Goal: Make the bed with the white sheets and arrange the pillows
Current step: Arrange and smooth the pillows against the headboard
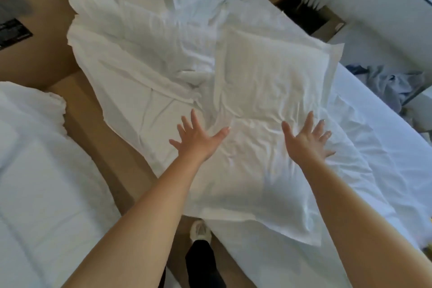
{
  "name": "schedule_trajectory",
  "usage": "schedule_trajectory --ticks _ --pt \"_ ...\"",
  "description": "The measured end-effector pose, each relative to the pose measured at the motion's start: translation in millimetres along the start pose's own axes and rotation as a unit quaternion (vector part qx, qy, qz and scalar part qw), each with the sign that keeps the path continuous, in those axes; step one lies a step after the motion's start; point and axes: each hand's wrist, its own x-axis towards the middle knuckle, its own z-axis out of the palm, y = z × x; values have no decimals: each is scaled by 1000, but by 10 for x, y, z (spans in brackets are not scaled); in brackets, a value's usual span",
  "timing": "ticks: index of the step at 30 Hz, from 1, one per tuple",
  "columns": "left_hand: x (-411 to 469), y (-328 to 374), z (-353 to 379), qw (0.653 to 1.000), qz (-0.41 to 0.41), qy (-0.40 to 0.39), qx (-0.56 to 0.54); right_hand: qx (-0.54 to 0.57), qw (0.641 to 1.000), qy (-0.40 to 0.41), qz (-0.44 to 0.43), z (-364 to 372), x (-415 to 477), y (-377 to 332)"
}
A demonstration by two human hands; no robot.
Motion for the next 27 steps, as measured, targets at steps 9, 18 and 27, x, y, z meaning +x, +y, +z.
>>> schedule_trajectory --ticks 9,18,27 --pt "135 -1193 -687 980 -39 77 181 -254 950 -41 -177 777 -309 -848" --pt "216 -3121 -1918 957 -170 133 192 -365 825 -55 -429 1931 -1344 -3118" --pt "481 -5167 -3037 927 -288 158 184 -387 661 -124 -631 3632 -2938 -5330"
